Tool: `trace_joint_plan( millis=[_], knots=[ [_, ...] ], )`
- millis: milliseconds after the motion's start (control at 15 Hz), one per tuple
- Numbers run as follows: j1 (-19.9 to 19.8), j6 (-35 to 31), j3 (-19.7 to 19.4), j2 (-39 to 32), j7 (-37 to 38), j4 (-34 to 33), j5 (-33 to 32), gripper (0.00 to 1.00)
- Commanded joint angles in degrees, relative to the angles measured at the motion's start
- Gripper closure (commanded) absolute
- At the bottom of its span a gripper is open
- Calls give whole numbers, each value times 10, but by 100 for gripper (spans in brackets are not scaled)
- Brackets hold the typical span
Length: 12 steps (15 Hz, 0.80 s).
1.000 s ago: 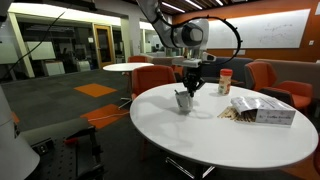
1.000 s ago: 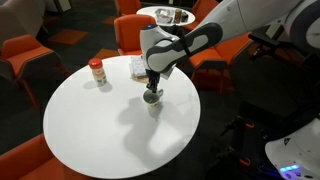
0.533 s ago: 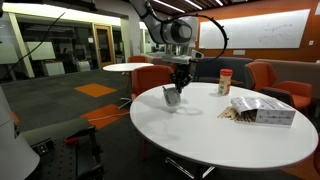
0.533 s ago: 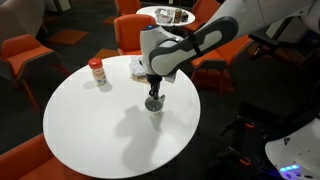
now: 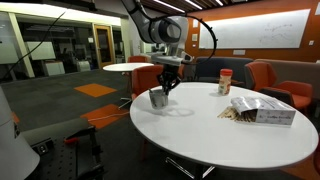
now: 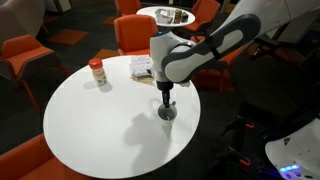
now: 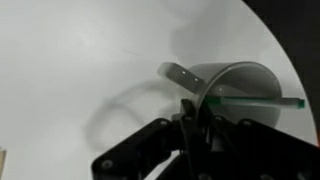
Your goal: Move the mug forwards
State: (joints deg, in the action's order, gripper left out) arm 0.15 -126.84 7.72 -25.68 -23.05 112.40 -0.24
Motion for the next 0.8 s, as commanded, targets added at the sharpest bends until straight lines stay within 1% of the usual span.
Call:
trace_joint_plan(
  millis=[0, 400, 733],
  knots=[
    [-16, -37, 9, 27, -46, 52, 16, 100],
    [-51, -81, 21, 37, -147, 102, 39, 100],
    [-66, -88, 26, 45, -216, 116, 43, 100]
  ],
)
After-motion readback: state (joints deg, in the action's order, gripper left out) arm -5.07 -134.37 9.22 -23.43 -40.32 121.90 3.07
